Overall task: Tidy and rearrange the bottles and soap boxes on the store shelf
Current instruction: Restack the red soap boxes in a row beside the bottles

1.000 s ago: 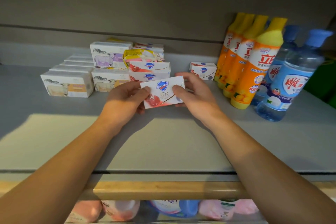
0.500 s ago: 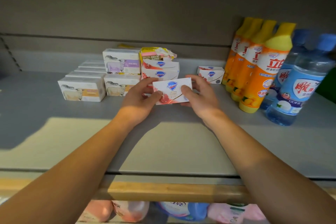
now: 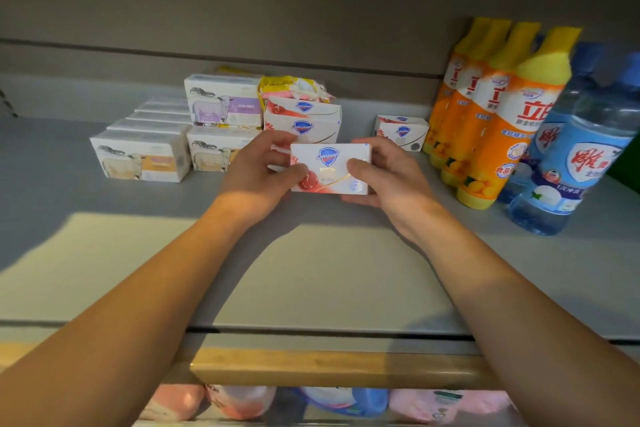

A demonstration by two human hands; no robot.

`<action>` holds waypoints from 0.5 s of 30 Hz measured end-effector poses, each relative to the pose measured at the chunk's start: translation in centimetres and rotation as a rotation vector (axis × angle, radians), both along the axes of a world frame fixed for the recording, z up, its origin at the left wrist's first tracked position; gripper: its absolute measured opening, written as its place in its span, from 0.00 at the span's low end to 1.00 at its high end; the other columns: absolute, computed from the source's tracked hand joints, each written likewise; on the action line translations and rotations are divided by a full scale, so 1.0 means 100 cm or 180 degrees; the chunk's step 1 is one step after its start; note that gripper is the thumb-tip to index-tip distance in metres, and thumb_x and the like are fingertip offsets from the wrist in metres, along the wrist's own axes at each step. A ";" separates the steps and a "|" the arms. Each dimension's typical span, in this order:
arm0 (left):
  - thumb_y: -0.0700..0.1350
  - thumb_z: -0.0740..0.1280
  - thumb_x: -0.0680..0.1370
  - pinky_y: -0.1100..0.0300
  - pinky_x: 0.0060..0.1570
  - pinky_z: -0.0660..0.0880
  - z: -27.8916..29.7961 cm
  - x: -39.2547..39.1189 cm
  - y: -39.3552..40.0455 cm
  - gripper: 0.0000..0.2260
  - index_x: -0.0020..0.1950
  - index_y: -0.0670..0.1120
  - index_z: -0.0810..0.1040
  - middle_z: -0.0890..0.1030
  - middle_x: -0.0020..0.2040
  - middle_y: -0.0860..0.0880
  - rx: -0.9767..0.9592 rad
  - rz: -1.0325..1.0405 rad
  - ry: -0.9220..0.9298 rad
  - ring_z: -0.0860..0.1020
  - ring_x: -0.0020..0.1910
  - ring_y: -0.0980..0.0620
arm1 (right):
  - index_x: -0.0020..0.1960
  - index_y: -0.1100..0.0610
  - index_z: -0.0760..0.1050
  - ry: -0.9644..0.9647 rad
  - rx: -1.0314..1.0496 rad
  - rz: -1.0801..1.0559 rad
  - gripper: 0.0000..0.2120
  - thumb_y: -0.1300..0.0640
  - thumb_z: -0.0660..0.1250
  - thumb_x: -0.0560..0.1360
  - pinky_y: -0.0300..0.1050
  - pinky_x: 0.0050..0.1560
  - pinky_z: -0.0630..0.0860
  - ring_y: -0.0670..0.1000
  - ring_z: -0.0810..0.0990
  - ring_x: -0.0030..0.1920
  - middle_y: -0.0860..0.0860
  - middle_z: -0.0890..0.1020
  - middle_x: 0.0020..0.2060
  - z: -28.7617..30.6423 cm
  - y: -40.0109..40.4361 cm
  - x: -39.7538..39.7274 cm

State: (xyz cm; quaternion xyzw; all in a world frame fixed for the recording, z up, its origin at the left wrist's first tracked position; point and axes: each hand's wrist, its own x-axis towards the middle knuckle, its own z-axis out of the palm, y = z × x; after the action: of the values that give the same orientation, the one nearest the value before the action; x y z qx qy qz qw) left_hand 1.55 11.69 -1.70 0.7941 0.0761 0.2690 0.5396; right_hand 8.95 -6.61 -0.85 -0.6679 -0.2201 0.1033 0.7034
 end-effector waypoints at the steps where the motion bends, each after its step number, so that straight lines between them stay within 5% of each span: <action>1: 0.42 0.73 0.72 0.47 0.46 0.80 0.000 0.000 -0.001 0.15 0.57 0.54 0.77 0.83 0.45 0.52 -0.0045 0.0003 -0.0040 0.82 0.42 0.54 | 0.57 0.53 0.76 -0.0021 -0.0002 -0.0023 0.12 0.63 0.70 0.75 0.51 0.43 0.83 0.53 0.85 0.50 0.51 0.84 0.54 0.001 0.000 -0.002; 5: 0.39 0.70 0.75 0.49 0.36 0.81 0.000 0.000 -0.004 0.13 0.58 0.50 0.78 0.83 0.41 0.50 -0.0188 0.0047 -0.0080 0.79 0.30 0.51 | 0.55 0.45 0.76 -0.0849 -0.0295 -0.0348 0.18 0.60 0.75 0.70 0.43 0.43 0.82 0.46 0.84 0.49 0.44 0.83 0.50 0.002 0.003 -0.012; 9: 0.36 0.65 0.78 0.55 0.32 0.81 0.004 -0.004 -0.007 0.12 0.56 0.50 0.79 0.83 0.34 0.50 -0.0933 -0.0249 -0.0082 0.80 0.29 0.50 | 0.59 0.40 0.76 -0.1184 -0.0332 -0.0020 0.22 0.55 0.73 0.67 0.36 0.48 0.78 0.42 0.81 0.53 0.39 0.83 0.51 0.004 0.003 -0.023; 12: 0.46 0.64 0.79 0.53 0.34 0.80 0.009 -0.006 -0.011 0.06 0.53 0.51 0.81 0.85 0.42 0.47 -0.1621 -0.0399 0.0093 0.83 0.33 0.46 | 0.61 0.39 0.75 -0.1297 -0.0303 0.0265 0.23 0.57 0.70 0.69 0.35 0.54 0.76 0.42 0.79 0.58 0.39 0.82 0.56 0.007 0.003 -0.026; 15: 0.58 0.63 0.77 0.49 0.39 0.80 0.009 -0.005 -0.009 0.17 0.56 0.48 0.80 0.85 0.50 0.46 -0.1880 -0.0874 0.0242 0.84 0.45 0.43 | 0.64 0.46 0.75 -0.1750 -0.0593 0.0278 0.26 0.59 0.72 0.67 0.35 0.57 0.74 0.43 0.78 0.58 0.47 0.79 0.59 0.007 0.005 -0.032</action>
State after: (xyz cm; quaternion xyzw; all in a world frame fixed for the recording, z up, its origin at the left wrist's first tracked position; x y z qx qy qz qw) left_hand 1.08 10.77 -0.77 0.6156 0.0631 0.1302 0.7746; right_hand 5.79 -6.14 -0.13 -0.7224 -0.4206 -0.0316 0.5479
